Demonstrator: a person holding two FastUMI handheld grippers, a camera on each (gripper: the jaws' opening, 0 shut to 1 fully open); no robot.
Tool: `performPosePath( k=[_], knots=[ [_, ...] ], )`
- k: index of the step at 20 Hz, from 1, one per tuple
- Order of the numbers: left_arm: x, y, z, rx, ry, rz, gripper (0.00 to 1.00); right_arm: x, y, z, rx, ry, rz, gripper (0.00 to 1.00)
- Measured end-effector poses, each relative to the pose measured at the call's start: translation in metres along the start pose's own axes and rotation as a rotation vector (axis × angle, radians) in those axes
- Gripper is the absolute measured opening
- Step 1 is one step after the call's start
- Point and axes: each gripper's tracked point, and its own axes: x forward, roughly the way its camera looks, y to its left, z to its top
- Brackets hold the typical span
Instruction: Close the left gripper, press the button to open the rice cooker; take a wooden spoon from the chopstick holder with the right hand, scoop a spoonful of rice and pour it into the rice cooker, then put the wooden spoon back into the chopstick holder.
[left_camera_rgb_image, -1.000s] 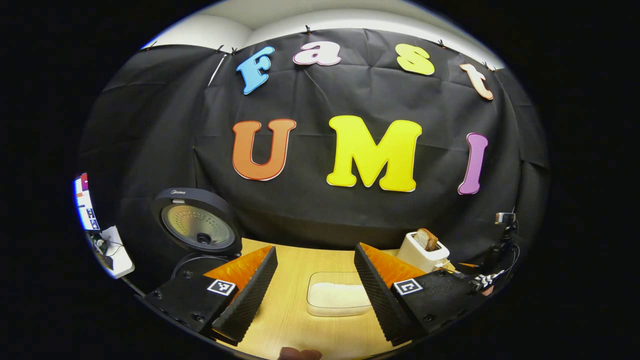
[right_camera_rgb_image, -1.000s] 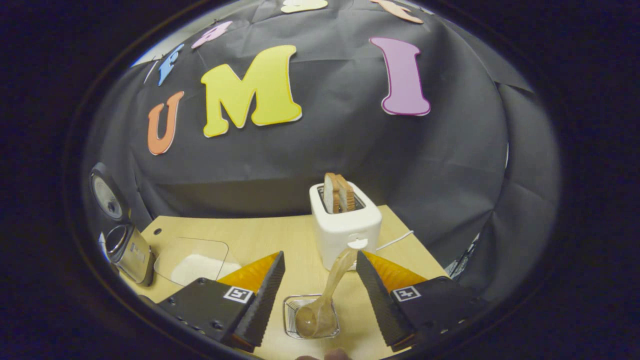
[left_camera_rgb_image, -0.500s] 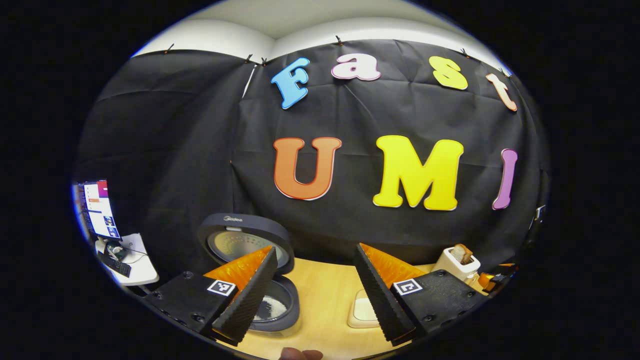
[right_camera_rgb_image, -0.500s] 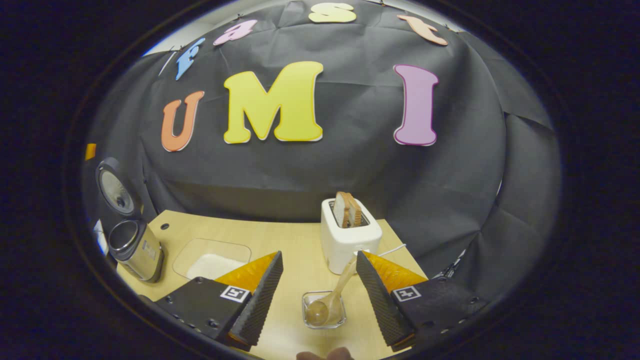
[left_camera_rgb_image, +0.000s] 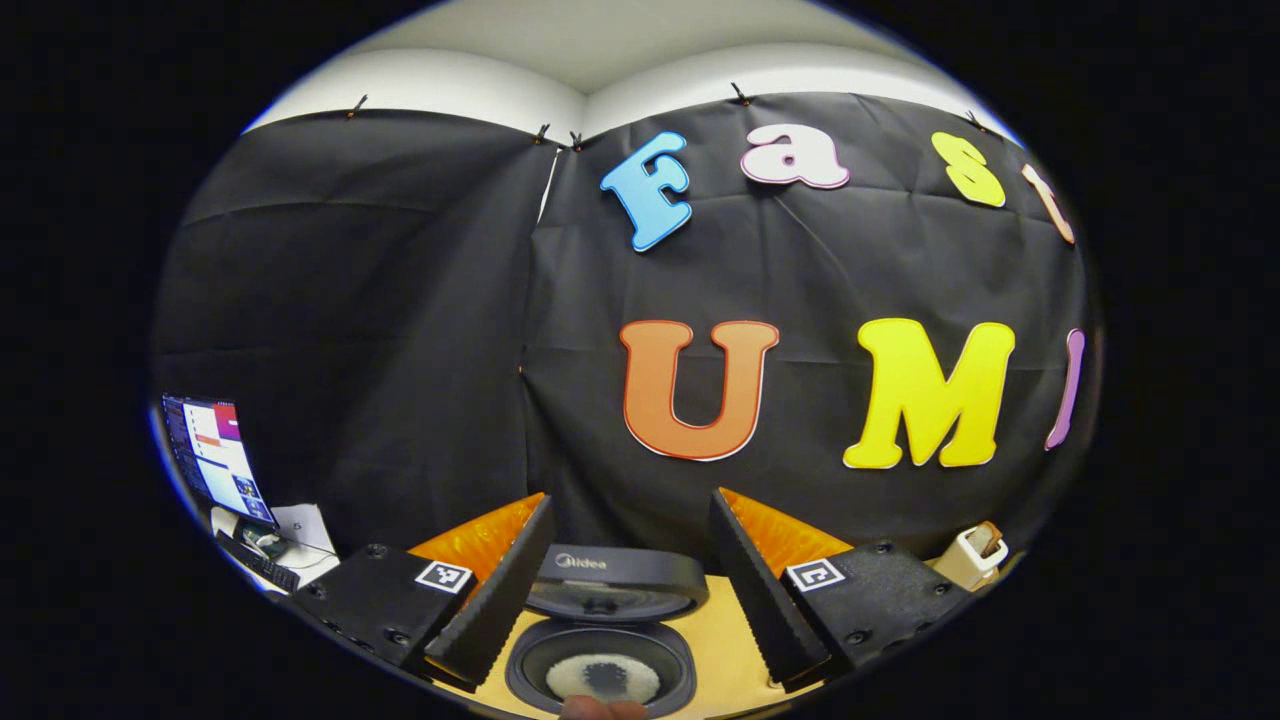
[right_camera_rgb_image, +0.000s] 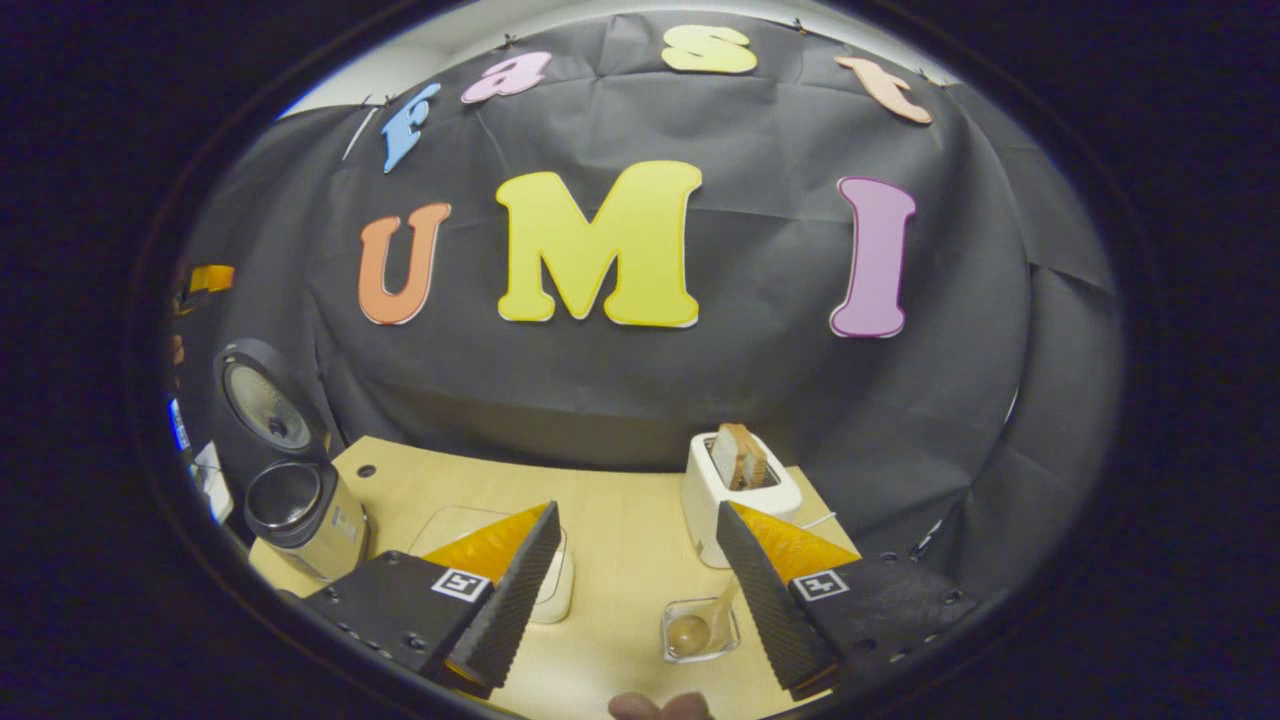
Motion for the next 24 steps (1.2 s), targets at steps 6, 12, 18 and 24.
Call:
performPosePath(
  k=[6, 12, 18, 24],
  knots=[
    [0.043, 0.024, -0.031, 0.043, 0.133, 0.007, 0.98, -0.008, 0.009, -0.004, -0.019, 0.034, -0.003, 0.94],
    [0.059, 0.023, -0.052, 0.021, 0.218, -0.027, 0.94, -0.015, 0.01, -0.006, -0.006, 0.056, -0.025, 0.94],
    [0.06, 0.018, -0.073, 0.003, 0.288, -0.048, 0.88, -0.024, 0.016, -0.003, -0.003, 0.049, -0.022, 0.94],
    [0.046, 0.019, -0.081, 0.005, 0.299, -0.056, 0.87, -0.031, 0.029, -0.004, 0.001, 0.036, 0.004, 0.94]
  ],
)
